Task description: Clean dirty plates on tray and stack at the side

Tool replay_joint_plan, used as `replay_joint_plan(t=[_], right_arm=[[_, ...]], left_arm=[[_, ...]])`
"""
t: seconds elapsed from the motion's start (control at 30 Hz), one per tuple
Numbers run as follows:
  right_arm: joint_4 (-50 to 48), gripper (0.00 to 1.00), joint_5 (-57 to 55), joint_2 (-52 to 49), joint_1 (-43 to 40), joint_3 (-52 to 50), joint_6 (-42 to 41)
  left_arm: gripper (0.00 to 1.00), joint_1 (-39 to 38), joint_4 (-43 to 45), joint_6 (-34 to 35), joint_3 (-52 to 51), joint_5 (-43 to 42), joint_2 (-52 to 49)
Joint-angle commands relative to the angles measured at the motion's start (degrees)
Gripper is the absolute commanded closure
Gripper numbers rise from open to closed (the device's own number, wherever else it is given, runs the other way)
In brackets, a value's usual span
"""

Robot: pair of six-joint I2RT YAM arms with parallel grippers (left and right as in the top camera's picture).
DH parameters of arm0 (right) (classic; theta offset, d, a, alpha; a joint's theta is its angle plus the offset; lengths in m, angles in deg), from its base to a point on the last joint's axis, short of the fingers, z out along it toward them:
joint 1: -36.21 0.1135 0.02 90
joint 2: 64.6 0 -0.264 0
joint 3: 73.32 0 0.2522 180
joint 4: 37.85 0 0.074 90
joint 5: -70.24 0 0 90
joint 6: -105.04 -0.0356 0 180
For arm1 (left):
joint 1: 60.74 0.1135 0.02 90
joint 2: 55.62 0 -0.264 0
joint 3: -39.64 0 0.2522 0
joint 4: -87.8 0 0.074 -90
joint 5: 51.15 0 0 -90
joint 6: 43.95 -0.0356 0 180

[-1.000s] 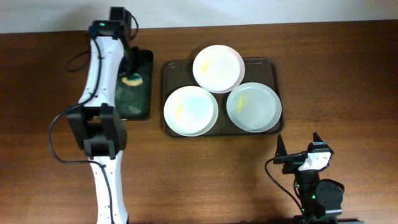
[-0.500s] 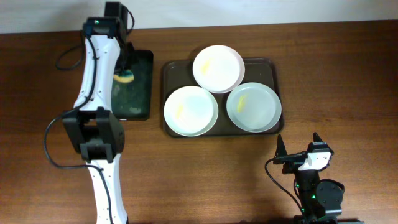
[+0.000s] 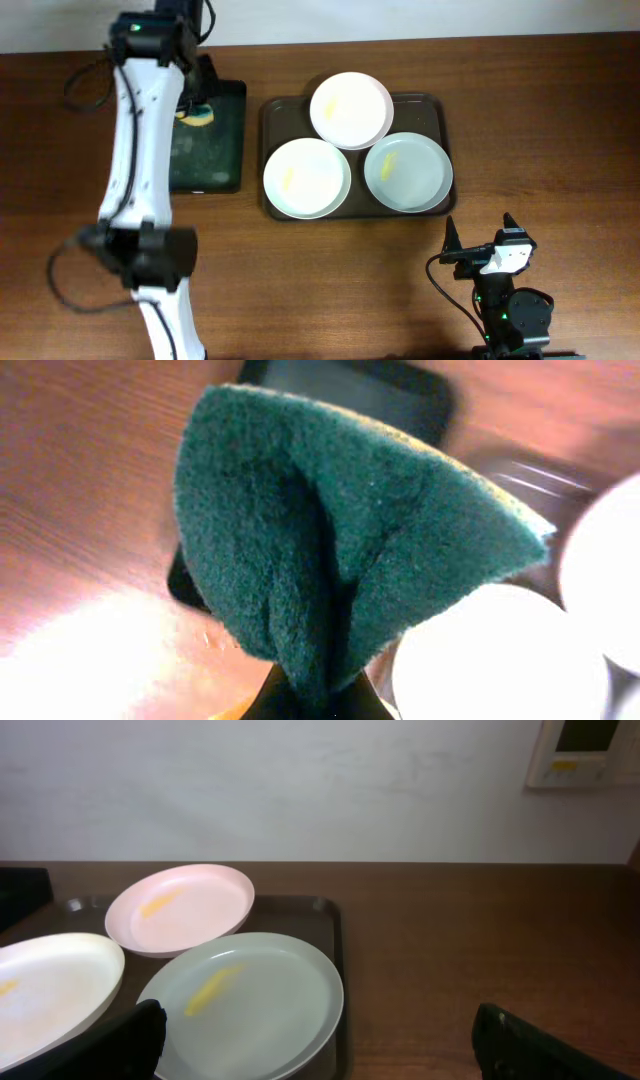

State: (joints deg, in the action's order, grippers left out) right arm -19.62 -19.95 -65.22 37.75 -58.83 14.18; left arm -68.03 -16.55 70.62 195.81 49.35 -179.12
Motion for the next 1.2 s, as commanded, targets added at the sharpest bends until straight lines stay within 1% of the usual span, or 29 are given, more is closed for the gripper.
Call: replay_joint_plan(t=[0.0, 0.1, 0.2, 0.3, 0.37, 0.47, 0.53, 0.67, 0.77, 0.9, 0.93, 0.97, 1.03, 1.1, 1.17], right_arm=[[0.2, 0.02, -0.5, 0.3, 0.3, -0.4, -0.2], [0.2, 0.02, -0.5, 0.3, 0.3, -0.4, -0.2], [0.2, 0.02, -0.5, 0.3, 0.3, -0.4, -0.2], [0.2, 0.02, -0.5, 0.3, 0.3, -0.4, -0.2], [0.2, 0.01, -0.5, 0.3, 0.3, -0.4, -0.2], [0.2, 0.02, -0.5, 0.3, 0.3, -0.4, -0.2], [0.2, 0.02, -0.5, 0.3, 0.3, -0.4, -0.2], [0.2, 0.02, -0.5, 0.3, 0.3, -0.4, -0.2], [0.2, 0.02, -0.5, 0.3, 0.3, -0.4, -0.2], [0.2, 0.02, -0.5, 0.3, 0.3, -0.4, -0.2], [0.2, 0.02, -0.5, 0.3, 0.3, -0.4, -0.2], [0.2, 0.02, -0.5, 0.3, 0.3, -0.4, -0.2], [0.0, 0.02, -0.5, 0.3, 0.3, -0.4, -0.2], [-1.9, 0.01, -0.5, 0.3, 0.3, -0.4, -0.2], [-5.5, 0.02, 2.3, 0.3, 0.3, -0.4, -0.8]], left_arm=[[1.00, -4.8, -4.8, -0.9, 0.3, -8.8, 2.3], [1.00, -9.9, -3.5, -0.9, -4.1, -9.7, 2.3], [1.00, -16.5, 1.5, -0.9, -12.3, -9.7, 2.3], [1.00, -19.6, 8.2, 3.3, -21.5, -9.7, 2.3], [1.00, -20.1, 12.7, 4.9, -27.0, -9.8, 2.3], [1.00, -20.0, 22.4, 5.3, -37.9, -12.4, 2.3], [1.00, -20.0, 29.4, 5.3, -43.4, -16.2, 2.3], [1.00, -20.0, 41.2, 5.1, -51.2, -24.2, 2.3], [1.00, -20.0, 43.9, 5.1, -54.8, -24.2, 2.3], [1.00, -20.0, 44.5, 5.1, -56.5, -18.5, 2.3], [0.94, -20.0, 44.5, 5.1, -56.5, -17.2, 2.3], [0.81, -20.0, 44.5, 5.1, -56.4, -16.6, 2.3], [0.71, -19.9, 44.6, 5.1, -56.4, -16.4, 2.3], [0.70, -19.5, 44.5, 5.1, -55.6, -16.5, 2.3], [0.70, -18.9, 44.3, 5.1, -54.3, -16.7, 2.4]])
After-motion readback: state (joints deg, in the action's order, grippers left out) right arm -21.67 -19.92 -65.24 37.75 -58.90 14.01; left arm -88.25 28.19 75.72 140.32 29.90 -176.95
